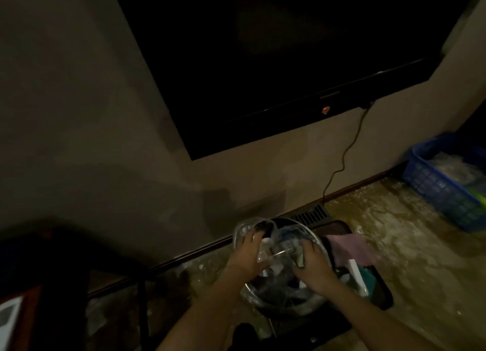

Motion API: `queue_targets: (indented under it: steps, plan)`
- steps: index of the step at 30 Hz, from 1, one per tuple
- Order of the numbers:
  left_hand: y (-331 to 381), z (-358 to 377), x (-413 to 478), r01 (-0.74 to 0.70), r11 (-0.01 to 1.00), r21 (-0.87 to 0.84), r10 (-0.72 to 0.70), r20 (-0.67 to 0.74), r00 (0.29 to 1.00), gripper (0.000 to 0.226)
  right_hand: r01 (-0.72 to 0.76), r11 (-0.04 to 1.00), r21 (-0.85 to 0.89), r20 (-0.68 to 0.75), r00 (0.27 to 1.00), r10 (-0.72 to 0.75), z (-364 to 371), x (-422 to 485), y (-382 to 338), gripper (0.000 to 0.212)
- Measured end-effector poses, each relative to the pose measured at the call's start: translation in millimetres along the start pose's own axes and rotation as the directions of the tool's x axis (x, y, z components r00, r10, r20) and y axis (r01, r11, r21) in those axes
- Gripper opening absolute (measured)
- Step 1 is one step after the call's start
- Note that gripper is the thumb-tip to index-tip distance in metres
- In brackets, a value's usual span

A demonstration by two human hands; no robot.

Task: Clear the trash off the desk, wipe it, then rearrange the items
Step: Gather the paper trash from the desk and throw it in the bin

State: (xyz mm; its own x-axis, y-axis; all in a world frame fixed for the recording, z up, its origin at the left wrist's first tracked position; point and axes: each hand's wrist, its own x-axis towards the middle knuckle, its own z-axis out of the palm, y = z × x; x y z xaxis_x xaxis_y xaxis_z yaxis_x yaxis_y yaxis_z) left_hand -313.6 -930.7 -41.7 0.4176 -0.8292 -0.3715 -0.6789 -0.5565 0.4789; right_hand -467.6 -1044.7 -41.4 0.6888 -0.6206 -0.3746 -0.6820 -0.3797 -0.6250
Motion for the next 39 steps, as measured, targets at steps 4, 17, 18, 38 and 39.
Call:
queue_targets:
  steps: [4,17,18,38,39]
  plan:
    - [1.3,-9.9,-42.2,-0.017,0.994,-0.107,0.018,0.01,1.0,0.084,0.119,0.991,-0.058,0.041,0.992,-0.117,-6.9,-17.9,-30.3,0.06]
    - [-55.4,-34.7,-213.0,0.458,0.885,-0.088,-0.464,-0.251,0.849,0.064,0.483,0.839,-0.25,0.289,0.864,-0.412,42.7,-80.8,-146.6,0.058]
    - [-65.5,-34.0,-232.0,0.482,0.871,-0.098,-0.49,-0.263,0.831,0.063,0.516,0.817,-0.256,0.313,0.844,-0.435,54.1,-89.6,-158.3,0.057]
    - [-304.1,72.8,-773.8,0.813,0.378,-0.444,-0.911,-0.336,0.24,0.057,0.829,0.55,-0.101,0.688,0.458,-0.564,437.3,-415.7,-371.1,0.056]
    - [-313.7,72.9,-788.0,0.808,0.368,-0.46,-0.916,-0.328,0.23,0.058,0.834,0.542,-0.104,0.695,0.45,-0.56,448.4,-421.7,-379.5,0.056]
